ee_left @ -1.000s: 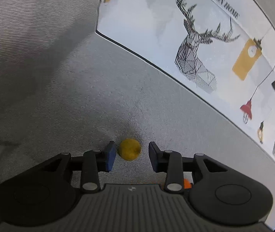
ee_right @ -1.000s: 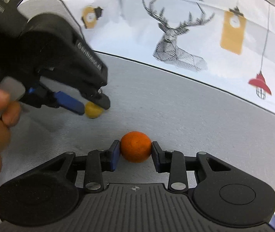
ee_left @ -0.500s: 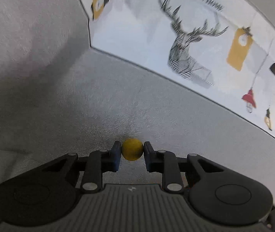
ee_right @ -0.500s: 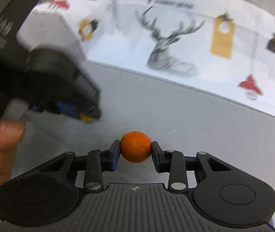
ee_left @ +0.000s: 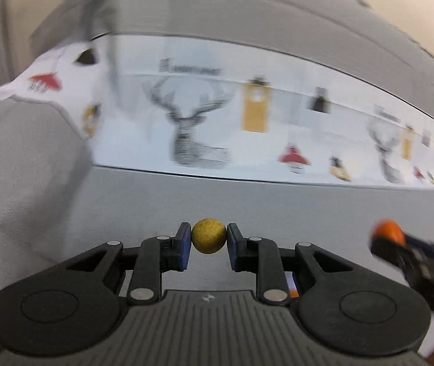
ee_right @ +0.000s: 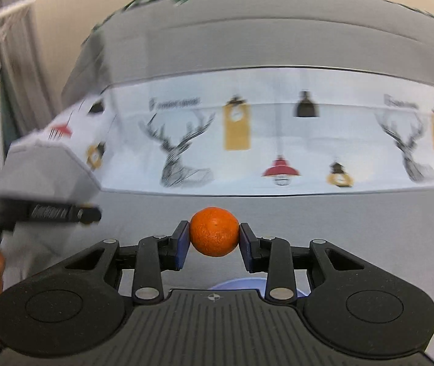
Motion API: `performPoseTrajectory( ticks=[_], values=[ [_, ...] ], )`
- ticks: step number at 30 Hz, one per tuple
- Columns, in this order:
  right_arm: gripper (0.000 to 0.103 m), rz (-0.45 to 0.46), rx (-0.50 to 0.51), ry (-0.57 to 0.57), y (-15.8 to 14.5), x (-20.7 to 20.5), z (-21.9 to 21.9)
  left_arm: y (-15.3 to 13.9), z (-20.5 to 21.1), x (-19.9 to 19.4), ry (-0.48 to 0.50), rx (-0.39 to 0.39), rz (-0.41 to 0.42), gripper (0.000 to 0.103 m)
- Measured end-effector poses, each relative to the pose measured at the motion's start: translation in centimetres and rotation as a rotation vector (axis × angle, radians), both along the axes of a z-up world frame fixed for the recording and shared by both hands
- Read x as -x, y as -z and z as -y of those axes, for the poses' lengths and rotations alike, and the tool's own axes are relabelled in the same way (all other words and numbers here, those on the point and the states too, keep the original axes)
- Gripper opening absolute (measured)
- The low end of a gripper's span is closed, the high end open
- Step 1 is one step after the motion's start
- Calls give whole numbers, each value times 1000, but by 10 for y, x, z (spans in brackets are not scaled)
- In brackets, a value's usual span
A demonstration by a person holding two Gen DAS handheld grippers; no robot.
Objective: Organize fruits
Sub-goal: 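Carry the mandarin and yellow fruit with both tools over the blue plate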
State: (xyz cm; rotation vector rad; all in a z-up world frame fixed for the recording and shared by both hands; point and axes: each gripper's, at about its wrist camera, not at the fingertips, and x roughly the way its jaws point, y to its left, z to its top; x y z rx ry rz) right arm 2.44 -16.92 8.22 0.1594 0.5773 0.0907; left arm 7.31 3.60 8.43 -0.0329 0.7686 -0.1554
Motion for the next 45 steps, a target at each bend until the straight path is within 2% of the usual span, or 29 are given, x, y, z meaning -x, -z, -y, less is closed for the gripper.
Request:
performPoseTrajectory(
  ticks=[2,3,4,6,7,9,12,13,17,19,23,28,33,45],
  values=[
    [36,25,-30,38,14,12,15,13,15,19,53,16,-5,27],
    [36,4,-38,59,27,16,20,26,20,27,73,20,-21,27],
    [36,-35,-54,75,32,16,25,38,24,33,85,12,-50,27],
    [36,-2,-74,71,31,20,35,57,30,38,76,-17,-147,27],
    [36,6,-57,68,31,21,37,57,30,37,88,16,-156,27],
    [36,-18,-20,71,37,20,42,51,34,36,120,46,-115,27],
    [36,-43,3,88,46,15,54,54,41,33,125,-23,-98,27],
    [36,-52,4,93,48,14,58,57,40,30,119,-8,-120,27],
    [36,-107,5,82,58,9,67,66,36,20,130,151,-188,27],
    [36,-113,22,63,60,8,65,66,38,21,160,178,-193,27],
    [36,-121,58,25,64,9,58,70,54,25,227,168,-199,27],
    [36,-152,70,-25,68,7,50,77,71,29,266,114,-181,27],
    [36,-177,107,-73,72,7,40,81,75,29,265,84,-163,27],
    [36,-199,108,-67,75,7,45,82,79,25,260,69,-168,27]
  ],
)
